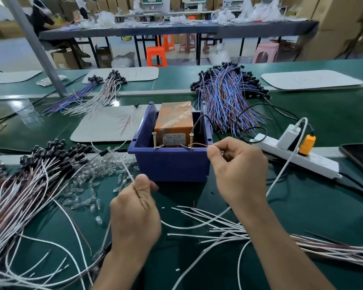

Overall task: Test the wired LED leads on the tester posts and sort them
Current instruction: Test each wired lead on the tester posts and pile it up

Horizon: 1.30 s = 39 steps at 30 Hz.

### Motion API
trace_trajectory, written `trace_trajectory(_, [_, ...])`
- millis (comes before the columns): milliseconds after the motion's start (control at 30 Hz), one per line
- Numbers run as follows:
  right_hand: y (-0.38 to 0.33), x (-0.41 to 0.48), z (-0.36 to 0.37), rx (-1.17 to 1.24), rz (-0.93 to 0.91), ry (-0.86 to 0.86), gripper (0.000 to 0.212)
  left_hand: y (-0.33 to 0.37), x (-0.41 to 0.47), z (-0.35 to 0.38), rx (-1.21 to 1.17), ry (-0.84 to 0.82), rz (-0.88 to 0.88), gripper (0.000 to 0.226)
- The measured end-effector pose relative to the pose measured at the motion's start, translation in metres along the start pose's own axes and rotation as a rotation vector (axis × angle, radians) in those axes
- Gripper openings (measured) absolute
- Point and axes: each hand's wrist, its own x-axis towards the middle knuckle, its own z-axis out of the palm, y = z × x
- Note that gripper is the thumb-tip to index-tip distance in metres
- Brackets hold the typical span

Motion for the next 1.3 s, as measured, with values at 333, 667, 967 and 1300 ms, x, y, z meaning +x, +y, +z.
trace_trajectory(333, [0.004, 0.001, 0.0, 0.019, 0.009, 0.004, 0.019, 0.001, -0.002, 0.007, 0.119, -0.118, 0.059, 0.042])
trace_trajectory(667, [0.004, 0.0, -0.002, 0.025, -0.002, -0.018, 0.018, 0.013, -0.005, 0.003, -0.131, -0.17, 0.04, 0.045])
trace_trajectory(967, [0.003, -0.001, -0.002, 0.024, 0.007, -0.024, 0.02, 0.01, 0.002, 0.004, -0.366, -0.255, -0.164, 0.04])
trace_trajectory(1300, [0.002, -0.001, -0.003, 0.025, 0.0, -0.011, 0.02, 0.01, 0.004, 0.008, -0.32, -0.381, -0.133, 0.044])
